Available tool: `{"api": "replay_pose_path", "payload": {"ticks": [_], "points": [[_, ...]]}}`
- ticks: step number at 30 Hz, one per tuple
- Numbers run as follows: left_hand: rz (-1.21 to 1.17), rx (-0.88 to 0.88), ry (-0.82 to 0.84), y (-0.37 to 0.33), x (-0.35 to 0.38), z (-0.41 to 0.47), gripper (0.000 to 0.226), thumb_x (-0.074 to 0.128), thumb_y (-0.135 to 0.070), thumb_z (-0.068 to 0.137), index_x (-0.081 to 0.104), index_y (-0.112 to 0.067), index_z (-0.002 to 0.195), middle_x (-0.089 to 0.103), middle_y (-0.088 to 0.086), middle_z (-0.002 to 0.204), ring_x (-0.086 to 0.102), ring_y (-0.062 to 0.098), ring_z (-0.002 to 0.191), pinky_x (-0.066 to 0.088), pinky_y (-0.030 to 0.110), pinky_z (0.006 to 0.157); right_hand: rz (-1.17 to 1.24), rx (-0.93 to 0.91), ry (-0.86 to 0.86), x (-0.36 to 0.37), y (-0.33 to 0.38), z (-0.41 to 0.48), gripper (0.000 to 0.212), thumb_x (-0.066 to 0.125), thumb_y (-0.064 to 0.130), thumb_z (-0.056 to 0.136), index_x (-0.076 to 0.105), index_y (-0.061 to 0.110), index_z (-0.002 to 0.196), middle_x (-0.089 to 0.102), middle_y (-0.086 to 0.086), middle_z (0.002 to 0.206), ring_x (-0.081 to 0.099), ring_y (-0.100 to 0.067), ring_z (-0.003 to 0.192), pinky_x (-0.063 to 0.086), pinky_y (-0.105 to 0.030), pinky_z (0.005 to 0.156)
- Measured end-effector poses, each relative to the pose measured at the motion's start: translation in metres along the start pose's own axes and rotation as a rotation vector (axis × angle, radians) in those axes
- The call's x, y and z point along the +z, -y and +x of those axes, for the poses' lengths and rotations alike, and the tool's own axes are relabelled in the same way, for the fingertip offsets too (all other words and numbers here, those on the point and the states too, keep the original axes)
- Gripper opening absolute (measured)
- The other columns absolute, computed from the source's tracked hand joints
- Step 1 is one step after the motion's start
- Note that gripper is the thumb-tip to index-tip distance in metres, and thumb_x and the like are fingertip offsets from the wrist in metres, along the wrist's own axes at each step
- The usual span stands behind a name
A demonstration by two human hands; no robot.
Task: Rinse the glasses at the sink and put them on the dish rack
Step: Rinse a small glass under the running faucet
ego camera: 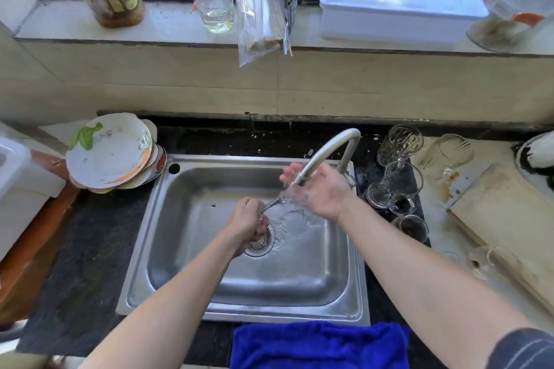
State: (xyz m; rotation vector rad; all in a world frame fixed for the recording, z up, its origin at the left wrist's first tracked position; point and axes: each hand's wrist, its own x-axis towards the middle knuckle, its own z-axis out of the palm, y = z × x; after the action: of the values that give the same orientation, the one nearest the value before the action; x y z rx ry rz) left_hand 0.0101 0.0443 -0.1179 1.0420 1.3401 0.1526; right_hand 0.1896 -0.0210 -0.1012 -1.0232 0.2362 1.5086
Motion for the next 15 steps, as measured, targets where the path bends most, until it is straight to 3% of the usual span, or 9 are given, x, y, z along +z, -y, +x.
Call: {"api": "replay_pose_path", "payload": {"ticks": [2, 5, 7, 10, 12, 15], "points": [[-0.039, -0.027, 0.025, 0.000, 0.000, 0.000, 0.008, 0.035, -0.010, 0.094, 0.042, -0.012, 0.090, 0.043, 0.013, 0.061, 0.030, 0.011, 0.034, 0.017, 0.010, 0.040, 0.040, 0.046, 0.086, -0.002, -0.005, -0.002, 0.049, 0.049, 0.044, 0.091, 0.065, -0.001, 0.102, 0.068, -0.016, 0.104, 0.067, -0.034, 0.099, 0.044, -0.043, 0.102], [-0.072, -0.054, 0.037, 0.000, -0.001, 0.000, 0.009, 0.033, -0.011, 0.093, 0.042, -0.013, 0.091, 0.043, 0.012, 0.061, 0.029, 0.010, 0.036, 0.016, 0.010, 0.040, 0.238, 0.005, 0.094, -0.008, 0.000, 0.002, 0.055, 0.042, 0.047, 0.098, 0.067, -0.001, 0.101, 0.069, -0.016, 0.102, 0.065, -0.033, 0.101, 0.050, -0.055, 0.093], [-0.072, -0.066, 0.032, 0.000, 0.002, 0.001, 0.011, 0.033, -0.012, 0.091, 0.044, -0.012, 0.092, 0.045, 0.012, 0.060, 0.029, 0.011, 0.035, 0.016, 0.010, 0.041, 0.319, 0.050, 0.109, -0.005, -0.013, 0.004, 0.060, 0.037, 0.053, 0.098, 0.066, 0.001, 0.106, 0.068, -0.016, 0.105, 0.065, -0.032, 0.101, 0.051, -0.050, 0.092], [-0.068, -0.071, 0.016, -0.004, 0.003, 0.000, 0.014, 0.032, -0.014, 0.091, 0.045, -0.011, 0.097, 0.045, 0.010, 0.058, 0.028, 0.011, 0.036, 0.017, 0.012, 0.039, 0.233, 0.130, 0.139, 0.003, -0.024, -0.001, 0.068, 0.036, 0.058, 0.097, 0.071, -0.001, 0.099, 0.067, -0.017, 0.110, 0.063, -0.031, 0.105, 0.052, -0.048, 0.091], [-0.032, -0.018, -0.032, -0.005, 0.000, 0.001, 0.012, 0.032, -0.012, 0.091, 0.042, -0.010, 0.097, 0.043, 0.010, 0.061, 0.030, 0.013, 0.038, 0.018, 0.013, 0.039, 0.365, 0.059, 0.060, 0.008, -0.015, -0.001, 0.060, 0.038, 0.053, 0.099, 0.064, -0.001, 0.104, 0.065, -0.018, 0.110, 0.060, -0.034, 0.105, 0.052, -0.054, 0.087], [0.097, 0.146, -0.170, -0.005, 0.004, 0.000, 0.011, 0.034, -0.018, 0.090, 0.043, -0.011, 0.091, 0.050, 0.008, 0.066, 0.044, 0.021, 0.053, 0.037, 0.026, 0.045, 0.522, -0.062, -0.122, 0.019, -0.020, 0.005, 0.059, 0.032, 0.054, 0.099, 0.052, 0.003, 0.123, 0.062, -0.014, 0.105, 0.060, -0.028, 0.094, 0.048, -0.043, 0.084]]}}
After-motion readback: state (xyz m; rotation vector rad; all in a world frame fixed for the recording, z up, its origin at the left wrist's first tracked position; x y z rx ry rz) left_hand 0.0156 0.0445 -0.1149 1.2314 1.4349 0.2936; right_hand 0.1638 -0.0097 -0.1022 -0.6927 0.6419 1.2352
